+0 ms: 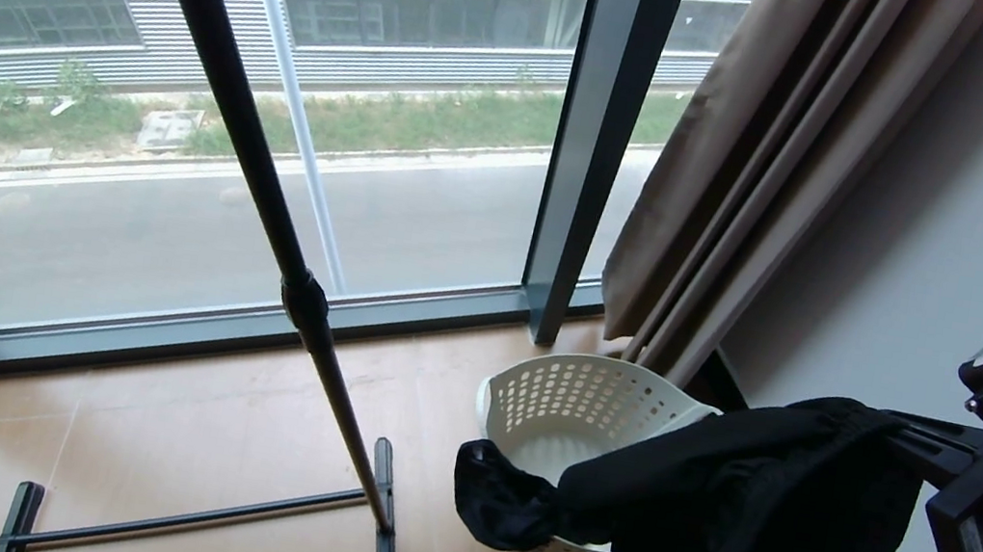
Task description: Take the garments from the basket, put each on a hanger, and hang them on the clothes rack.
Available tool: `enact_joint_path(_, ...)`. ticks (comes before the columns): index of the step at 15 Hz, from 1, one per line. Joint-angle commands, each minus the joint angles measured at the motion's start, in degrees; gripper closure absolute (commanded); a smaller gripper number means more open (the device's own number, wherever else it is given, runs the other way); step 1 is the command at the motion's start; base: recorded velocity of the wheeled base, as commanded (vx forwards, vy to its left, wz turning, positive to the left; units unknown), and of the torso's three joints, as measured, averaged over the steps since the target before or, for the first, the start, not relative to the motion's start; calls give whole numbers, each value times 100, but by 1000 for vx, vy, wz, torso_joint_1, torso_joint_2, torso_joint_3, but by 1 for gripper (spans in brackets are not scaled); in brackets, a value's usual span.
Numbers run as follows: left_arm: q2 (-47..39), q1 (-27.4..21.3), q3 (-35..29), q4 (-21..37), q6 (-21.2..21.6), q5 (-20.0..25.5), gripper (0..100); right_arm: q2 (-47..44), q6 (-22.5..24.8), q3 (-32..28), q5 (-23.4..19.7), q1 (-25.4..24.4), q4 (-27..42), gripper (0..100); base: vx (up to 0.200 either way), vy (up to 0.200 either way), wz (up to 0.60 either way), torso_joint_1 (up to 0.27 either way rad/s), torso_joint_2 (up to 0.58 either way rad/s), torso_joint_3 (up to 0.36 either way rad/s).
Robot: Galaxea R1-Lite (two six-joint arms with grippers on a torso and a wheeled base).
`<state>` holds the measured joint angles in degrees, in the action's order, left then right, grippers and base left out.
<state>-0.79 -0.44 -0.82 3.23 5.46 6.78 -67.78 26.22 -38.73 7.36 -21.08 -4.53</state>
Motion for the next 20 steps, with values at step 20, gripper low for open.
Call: enact_joint_path(20,0,0,11,-7,-1,-10,0,-42,23,15,37,-2,-21,100,0,0,0,89,-257,30)
